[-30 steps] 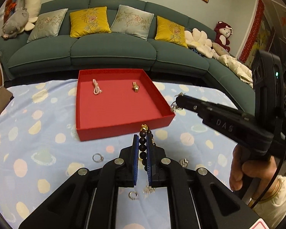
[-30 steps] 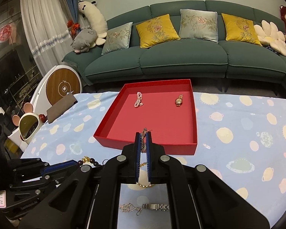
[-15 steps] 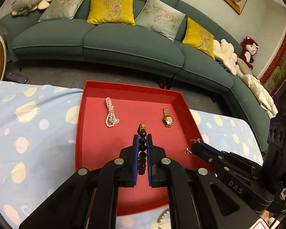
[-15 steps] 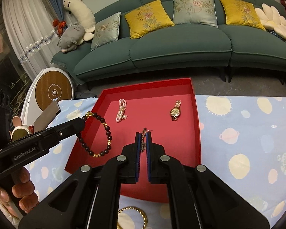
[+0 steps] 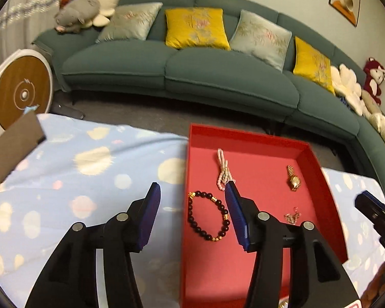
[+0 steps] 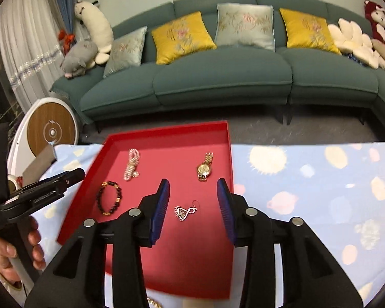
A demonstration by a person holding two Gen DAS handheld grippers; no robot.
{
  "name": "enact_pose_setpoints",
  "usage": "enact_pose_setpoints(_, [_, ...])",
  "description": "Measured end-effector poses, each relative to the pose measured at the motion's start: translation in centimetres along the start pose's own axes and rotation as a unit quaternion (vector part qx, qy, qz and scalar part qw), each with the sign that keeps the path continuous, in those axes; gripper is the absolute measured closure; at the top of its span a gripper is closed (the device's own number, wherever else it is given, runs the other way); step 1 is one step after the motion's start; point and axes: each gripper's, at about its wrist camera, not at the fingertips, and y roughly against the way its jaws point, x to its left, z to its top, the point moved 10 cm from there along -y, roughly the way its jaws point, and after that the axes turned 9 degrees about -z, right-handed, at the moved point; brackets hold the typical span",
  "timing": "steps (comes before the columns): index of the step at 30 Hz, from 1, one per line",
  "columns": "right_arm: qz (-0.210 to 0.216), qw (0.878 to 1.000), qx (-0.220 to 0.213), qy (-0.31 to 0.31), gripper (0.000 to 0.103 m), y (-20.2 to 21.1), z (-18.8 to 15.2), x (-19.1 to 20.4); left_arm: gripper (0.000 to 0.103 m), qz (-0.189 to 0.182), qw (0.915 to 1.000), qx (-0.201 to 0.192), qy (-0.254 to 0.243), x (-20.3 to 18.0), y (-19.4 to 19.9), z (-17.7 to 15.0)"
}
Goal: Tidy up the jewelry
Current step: 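Withdraw both open grippers from the red box back over the table, then lower the right gripper onto the gold chain bangle and close it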
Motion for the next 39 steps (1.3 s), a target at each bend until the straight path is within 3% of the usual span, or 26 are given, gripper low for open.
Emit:
enact_pose_setpoints(4, [0.004, 1.0, -0.025, 0.009, 0.055, 6.2, 0.4, -0.3, 0.052, -0.006, 0.9998, -0.013, 0.011, -0.2, 5.2, -0.2])
enact_pose_setpoints(7, [0.007, 0.999, -0.037, 0.009, 0.049, 11.0, -0.6, -0.4, 0.044, 0.008, 0.9999, -0.008, -0.003, -0.7, 8.8, -1.7])
enact_pose_setpoints(10, [0.021, 0.999, -0.042, -0.004, 0.048, 15.0, -2.9, -0.8, 0.042, 0.014, 0.9997, -0.006, -0.02, -1.2, 11.8, -4.6])
enact_pose_setpoints(14, [0.027, 0.999, -0.029, -0.015, 0.048, 17.3, -6.6, -0.8, 0.04, 0.023, 0.9995, 0.006, -0.021, -1.0, 13.9, -9.6])
enact_pose_setpoints(18, [0.044, 0.999, 0.001, -0.032, 0.048, 17.6, -10.3, -0.5, 0.04, 0.007, 0.999, 0.045, 0.008, -0.9, 13.8, -14.6])
enact_pose_setpoints(23, [0.03, 0.999, 0.023, -0.017, 0.048, 16.7, -13.8, -0.1, 0.04, 0.005, 0.9976, 0.068, -0.012, -1.6, 12.7, -18.4])
enact_pose_setpoints(29, [0.017, 0.999, 0.045, 0.018, 0.047, 14.2, -16.2, 1.3, 0.04, 0.007, 0.9961, 0.082, -0.032, -2.3, 11.3, -20.2])
enact_pose_setpoints(32, [0.005, 0.998, 0.05, 0.035, 0.035, 12.3, -16.6, 2.0, 0.04, 0.001, 0.9959, 0.086, -0.029, -2.6, 11.0, -20.4])
enact_pose_setpoints(39, [0.007, 0.996, 0.08, 0.043, 0.028, 7.4, -16.9, 3.9, 0.04, -0.001, 0.9958, 0.091, -0.015, -2.3, 10.8, -20.1])
